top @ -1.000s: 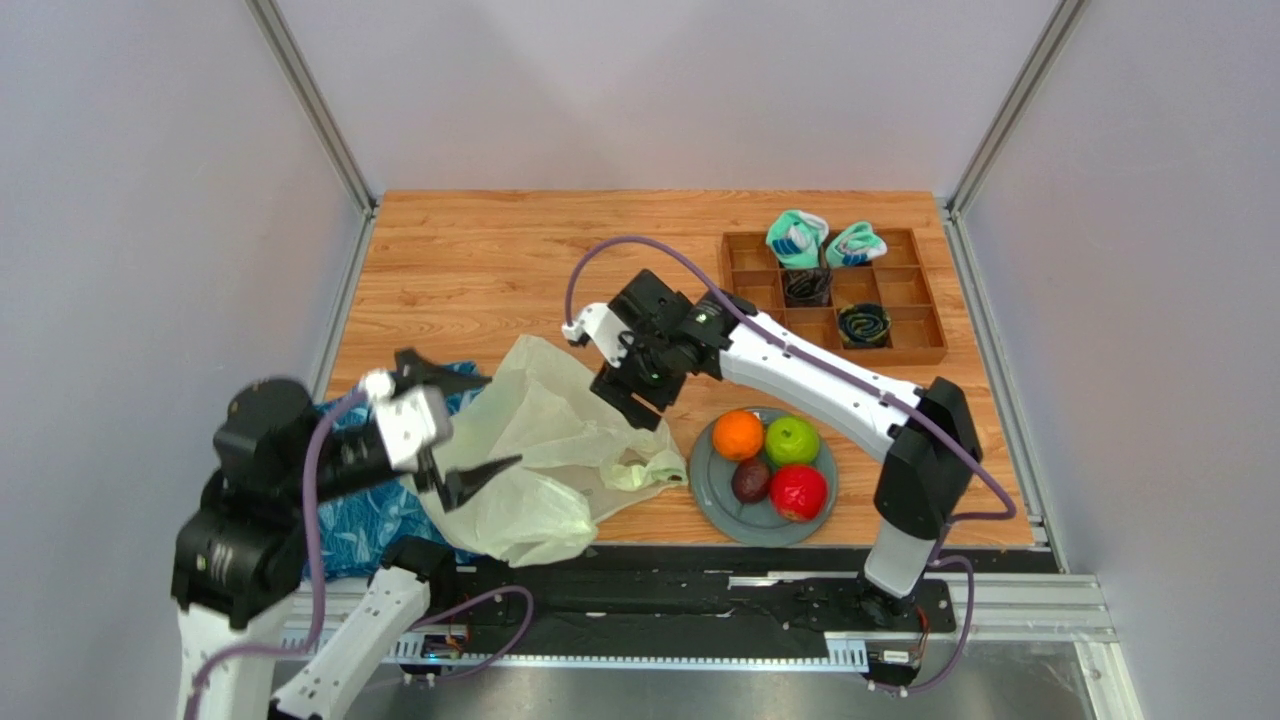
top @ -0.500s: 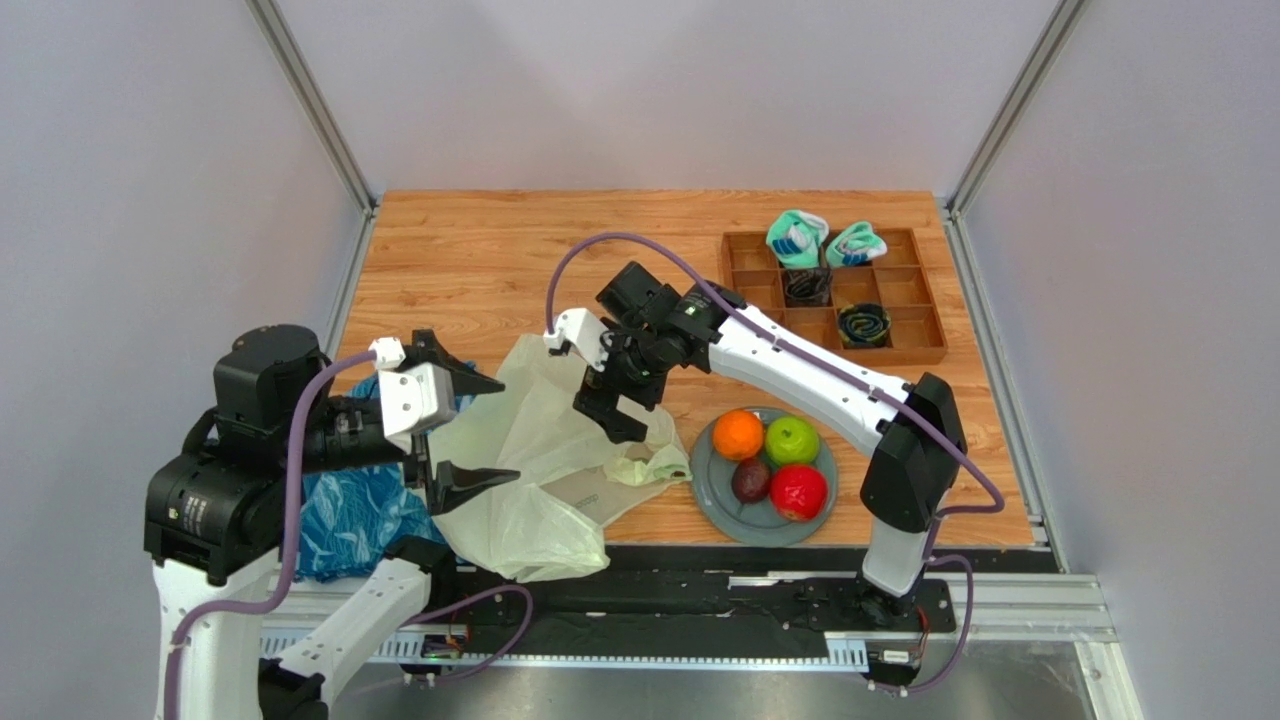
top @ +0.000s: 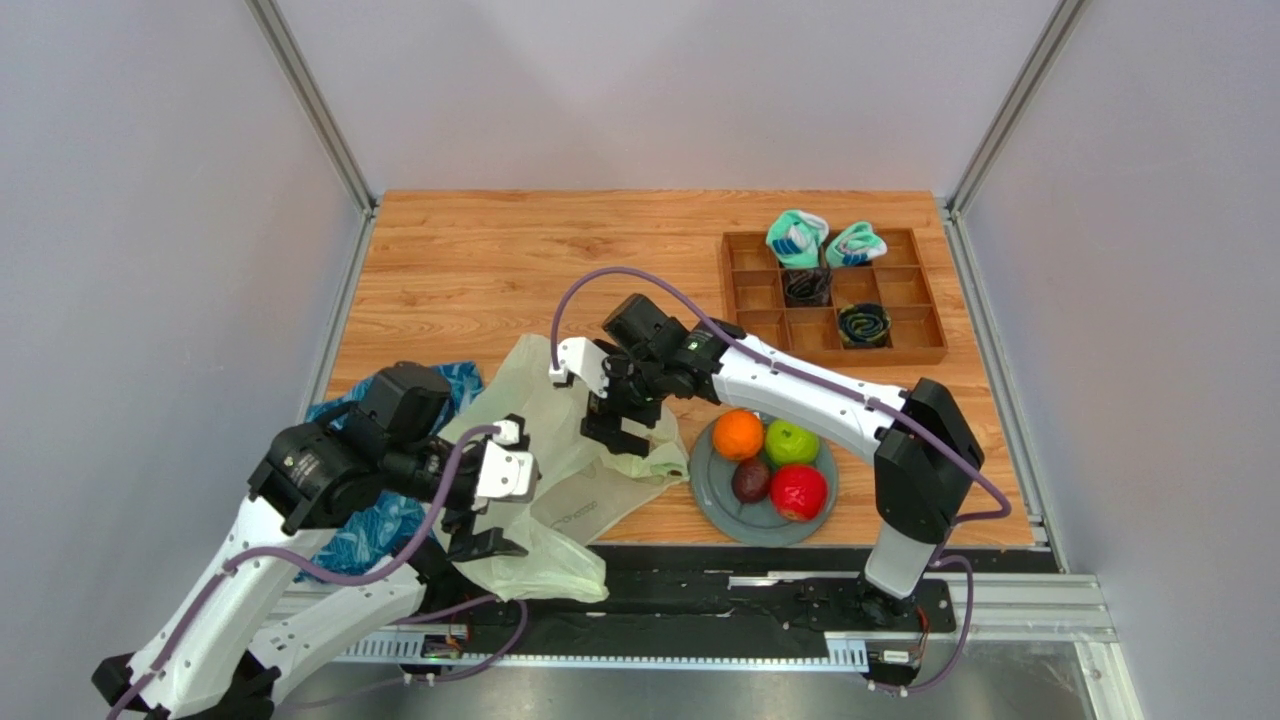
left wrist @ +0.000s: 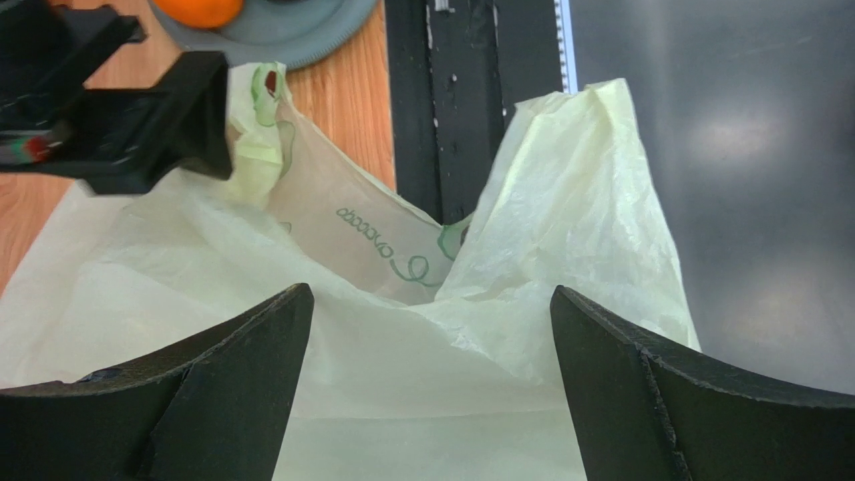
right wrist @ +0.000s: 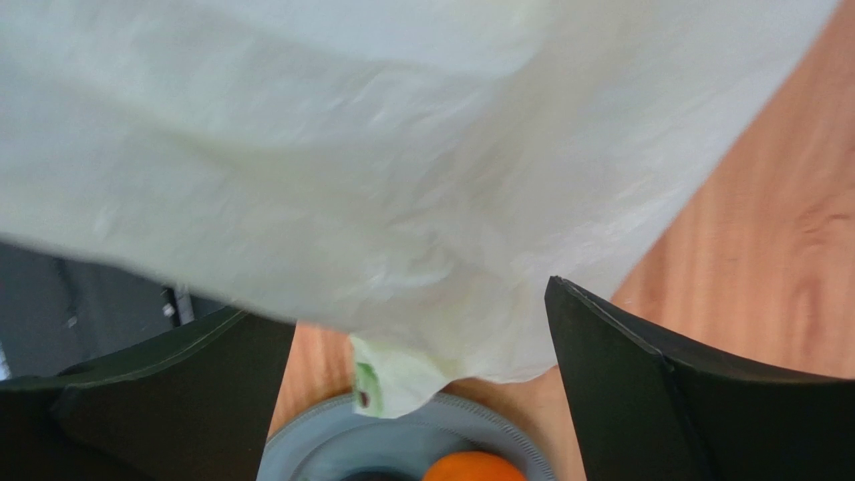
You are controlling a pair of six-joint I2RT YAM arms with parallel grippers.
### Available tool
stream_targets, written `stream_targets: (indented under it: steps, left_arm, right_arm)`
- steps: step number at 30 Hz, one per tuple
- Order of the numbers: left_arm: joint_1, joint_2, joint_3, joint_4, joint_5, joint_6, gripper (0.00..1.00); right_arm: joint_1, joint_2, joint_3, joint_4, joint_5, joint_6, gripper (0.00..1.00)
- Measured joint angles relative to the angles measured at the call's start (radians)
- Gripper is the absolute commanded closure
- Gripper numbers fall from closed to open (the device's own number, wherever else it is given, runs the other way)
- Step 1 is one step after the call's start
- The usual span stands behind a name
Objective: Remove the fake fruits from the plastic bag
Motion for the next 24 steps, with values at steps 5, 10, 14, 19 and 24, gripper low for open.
stream_targets:
  steps: [5,10,14,19,24]
  left_arm:
    - [-0.064,0.006,-0.078,0.051,-0.114,0.027,1.00]
    - [-0.062,0.034,-0.116,0.178,-0.338,0.098,1.00]
    - [0.011,0.056,-0.100,0.332,-0.451,0.175,1.00]
    - [0.159,0.236,0.145,0.497,-0.496,0.224,1.00]
    - [0.209,0.380,0.393,0.621,-0.485,0.246,1.00]
  right_arm:
    - [-0.014,0.078,0.069,0.075,0.059,0.042,0.78]
    - [-0.085,0.194,0.243,0.075,0.067,0.084,1.00]
    - [-0.164,0.208,0.375,0.084,0.093,0.122,1.00]
    - [-0.236,0.186,0.503,0.171,0.158,0.172,1.00]
    - [-0.239,0.079,0.460,0.204,0.182,0.201,1.00]
